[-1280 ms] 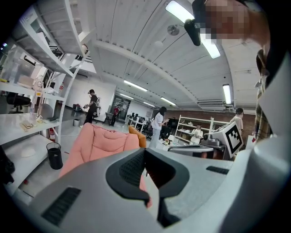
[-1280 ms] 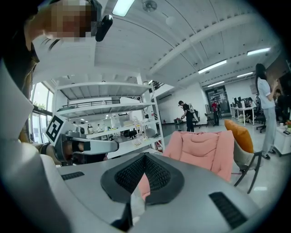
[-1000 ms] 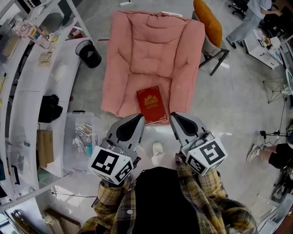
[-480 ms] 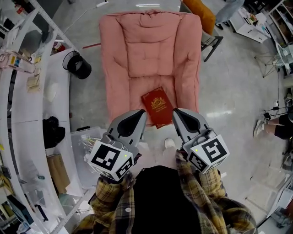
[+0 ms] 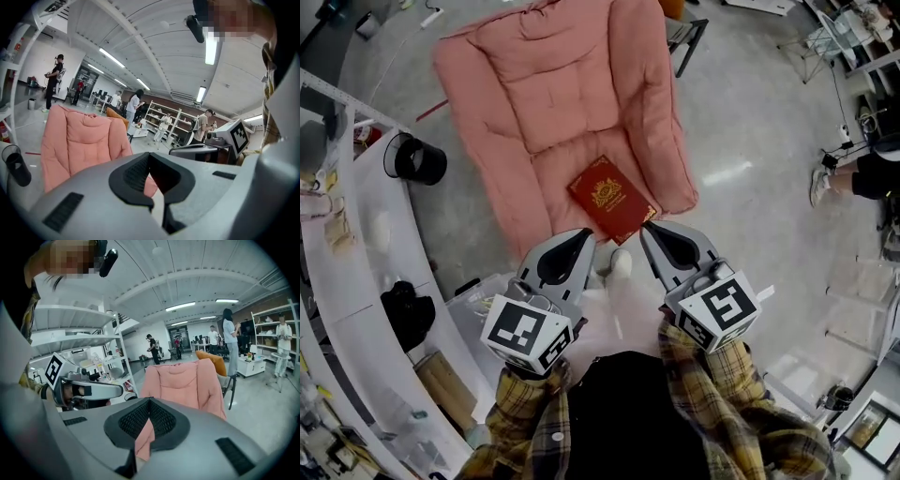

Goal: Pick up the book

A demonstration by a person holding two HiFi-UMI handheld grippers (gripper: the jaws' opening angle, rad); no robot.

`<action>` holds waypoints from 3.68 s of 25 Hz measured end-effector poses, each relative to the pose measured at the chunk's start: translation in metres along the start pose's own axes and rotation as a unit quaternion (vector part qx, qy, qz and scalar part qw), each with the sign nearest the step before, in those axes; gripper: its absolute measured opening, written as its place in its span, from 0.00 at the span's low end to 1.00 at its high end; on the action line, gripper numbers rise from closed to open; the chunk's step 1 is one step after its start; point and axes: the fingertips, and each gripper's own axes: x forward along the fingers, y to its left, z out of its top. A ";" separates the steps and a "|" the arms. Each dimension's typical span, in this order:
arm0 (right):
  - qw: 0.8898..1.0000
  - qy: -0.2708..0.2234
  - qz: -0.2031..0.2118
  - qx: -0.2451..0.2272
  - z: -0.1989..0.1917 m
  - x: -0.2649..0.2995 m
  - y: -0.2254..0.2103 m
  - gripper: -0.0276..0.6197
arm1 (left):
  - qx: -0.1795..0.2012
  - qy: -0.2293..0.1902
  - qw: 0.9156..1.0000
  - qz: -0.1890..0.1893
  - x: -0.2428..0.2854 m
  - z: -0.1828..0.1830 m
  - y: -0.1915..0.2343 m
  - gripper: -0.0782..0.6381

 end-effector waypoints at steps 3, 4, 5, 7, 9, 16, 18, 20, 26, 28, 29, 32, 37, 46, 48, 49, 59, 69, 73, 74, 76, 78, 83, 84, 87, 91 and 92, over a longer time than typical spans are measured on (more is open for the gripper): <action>1.000 0.014 -0.007 0.013 -0.017 0.004 -0.006 0.07 | -0.008 0.019 1.000 -0.010 0.012 -0.016 0.005 0.11; 1.000 0.018 -0.010 0.018 -0.023 0.006 -0.010 0.07 | -0.010 0.026 1.000 -0.012 0.017 -0.022 0.006 0.11; 0.999 0.021 -0.013 0.024 -0.029 0.009 -0.015 0.07 | -0.012 0.033 0.999 -0.014 0.022 -0.027 0.009 0.11; 0.999 0.028 -0.015 0.034 -0.041 0.015 -0.026 0.07 | -0.018 0.044 0.999 -0.013 0.032 -0.038 0.015 0.11; 0.998 0.031 -0.016 0.048 -0.052 0.023 -0.036 0.07 | -0.022 0.053 0.998 -0.012 0.040 -0.047 0.021 0.11; 0.995 0.042 -0.031 0.090 -0.097 0.042 -0.068 0.07 | -0.024 0.070 0.997 -0.003 0.066 -0.071 0.043 0.11; 0.993 0.049 -0.039 0.101 -0.115 0.046 -0.079 0.07 | -0.028 0.072 0.997 -0.002 0.074 -0.081 0.046 0.11; 0.990 0.060 -0.045 0.116 -0.135 0.050 -0.089 0.07 | -0.034 0.077 0.996 -0.002 0.082 -0.093 0.049 0.11; 0.981 0.065 -0.079 0.166 -0.194 0.062 -0.119 0.07 | -0.058 0.087 0.995 0.004 0.109 -0.135 0.059 0.11; 0.976 0.066 -0.090 0.187 -0.214 0.065 -0.126 0.07 | -0.066 0.088 0.994 0.011 0.119 -0.147 0.063 0.11; 0.973 0.067 -0.094 0.198 -0.223 0.067 -0.130 0.07 | -0.069 0.088 0.994 0.013 0.123 -0.152 0.066 0.11; 0.967 0.075 -0.100 0.222 -0.247 0.075 -0.138 0.08 | -0.080 0.091 0.992 0.016 0.136 -0.166 0.072 0.11; 0.958 0.100 -0.100 0.250 -0.290 0.088 -0.143 0.13 | -0.089 0.107 0.990 0.020 0.147 -0.189 0.083 0.11; 0.921 0.155 -0.080 0.348 -0.357 0.103 -0.139 0.35 | -0.096 0.120 0.988 0.018 0.159 -0.212 0.090 0.11; 0.911 0.167 -0.076 0.368 -0.373 0.105 -0.138 0.40 | -0.094 0.124 0.988 0.018 0.159 -0.215 0.089 0.11; 0.906 0.172 -0.074 0.380 -0.381 0.105 -0.139 0.42 | -0.092 0.126 0.988 0.018 0.159 -0.217 0.088 0.11; 0.862 0.199 -0.058 0.462 -0.439 0.113 -0.149 0.50 | -0.081 0.143 0.986 0.015 0.153 -0.238 0.085 0.11; 0.833 0.195 -0.007 0.517 -0.473 0.136 -0.148 0.51 | -0.084 0.157 0.984 0.019 0.148 -0.261 0.088 0.11; 0.825 0.188 0.009 0.532 -0.478 0.142 -0.148 0.51 | -0.084 0.159 0.983 0.019 0.143 -0.265 0.087 0.11; 0.824 0.187 0.012 0.535 -0.479 0.144 -0.148 0.51 | -0.084 0.160 0.983 0.020 0.142 -0.265 0.087 0.11; 0.819 0.188 0.021 0.542 -0.481 0.149 -0.146 0.51 | -0.085 0.161 0.983 0.021 0.142 -0.267 0.086 0.11; 0.814 0.183 0.028 0.551 -0.480 0.152 -0.144 0.51 | -0.086 0.162 0.983 0.022 0.141 -0.270 0.084 0.11; 0.806 0.148 0.039 0.572 -0.468 0.152 -0.143 0.51 | -0.086 0.164 0.983 0.022 0.141 -0.277 0.078 0.11; 0.806 0.138 0.041 0.574 -0.464 0.150 -0.143 0.51 | -0.085 0.163 0.983 0.022 0.141 -0.278 0.076 0.11; 0.811 0.120 0.044 0.571 -0.449 0.149 -0.145 0.51 | -0.084 0.160 0.983 0.021 0.142 -0.275 0.075 0.11; 0.812 0.095 0.051 0.574 -0.427 0.164 -0.151 0.51 | -0.085 0.155 0.984 0.023 0.142 -0.269 0.082 0.11; 0.811 0.085 0.058 0.576 -0.421 0.169 -0.153 0.51 | -0.085 0.154 0.984 0.023 0.142 -0.268 0.083 0.11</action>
